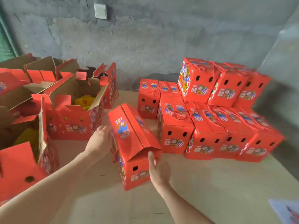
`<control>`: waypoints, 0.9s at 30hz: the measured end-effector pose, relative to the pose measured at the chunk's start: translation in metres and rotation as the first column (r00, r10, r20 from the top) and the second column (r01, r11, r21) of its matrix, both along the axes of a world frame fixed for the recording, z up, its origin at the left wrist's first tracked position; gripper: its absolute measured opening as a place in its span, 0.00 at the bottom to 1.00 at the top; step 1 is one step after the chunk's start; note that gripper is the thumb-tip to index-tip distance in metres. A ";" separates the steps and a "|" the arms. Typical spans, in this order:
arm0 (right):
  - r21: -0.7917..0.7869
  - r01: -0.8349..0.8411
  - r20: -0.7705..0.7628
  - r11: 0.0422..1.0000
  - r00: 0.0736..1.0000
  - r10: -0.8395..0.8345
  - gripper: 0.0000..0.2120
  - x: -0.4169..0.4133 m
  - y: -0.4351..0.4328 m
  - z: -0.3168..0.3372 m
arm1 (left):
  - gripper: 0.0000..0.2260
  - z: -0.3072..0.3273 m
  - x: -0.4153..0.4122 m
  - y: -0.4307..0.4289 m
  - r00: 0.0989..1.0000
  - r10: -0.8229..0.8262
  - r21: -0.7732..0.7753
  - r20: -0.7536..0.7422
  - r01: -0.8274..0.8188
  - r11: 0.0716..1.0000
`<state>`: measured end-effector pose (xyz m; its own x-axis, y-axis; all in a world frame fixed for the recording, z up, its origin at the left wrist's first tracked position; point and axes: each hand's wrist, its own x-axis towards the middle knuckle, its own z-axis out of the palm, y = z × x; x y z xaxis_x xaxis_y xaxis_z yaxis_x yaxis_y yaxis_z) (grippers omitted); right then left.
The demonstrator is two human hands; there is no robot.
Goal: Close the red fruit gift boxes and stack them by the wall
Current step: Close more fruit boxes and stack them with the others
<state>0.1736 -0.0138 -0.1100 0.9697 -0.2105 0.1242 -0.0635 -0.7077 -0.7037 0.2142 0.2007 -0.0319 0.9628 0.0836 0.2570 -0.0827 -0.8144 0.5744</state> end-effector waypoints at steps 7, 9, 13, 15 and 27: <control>0.240 0.027 -0.034 0.970 0.999 -0.019 0.27 -0.050 -0.109 0.003 | 0.17 0.005 -0.029 -0.011 1.000 0.020 -0.125 -0.020 -0.023 0.992; 0.247 0.119 -0.023 0.962 0.993 -0.118 0.23 -0.056 -0.137 0.013 | 0.14 0.001 -0.037 -0.014 0.997 0.011 -0.185 -0.082 -0.026 0.982; 0.312 0.313 0.015 0.897 0.943 -0.334 0.11 -0.067 -0.160 0.037 | 0.14 -0.006 -0.048 -0.022 0.974 -0.044 -0.310 -0.224 -0.029 0.950; 0.442 0.296 0.006 0.847 0.943 -0.332 0.09 -0.079 -0.150 0.038 | 0.17 -0.012 -0.050 -0.028 0.970 -0.073 -0.423 -0.233 -0.034 0.905; 0.739 0.058 -0.080 0.671 0.997 0.002 0.14 -0.107 -0.123 0.027 | 0.14 -0.038 -0.063 -0.020 0.852 -0.427 -0.952 -0.303 -0.245 0.186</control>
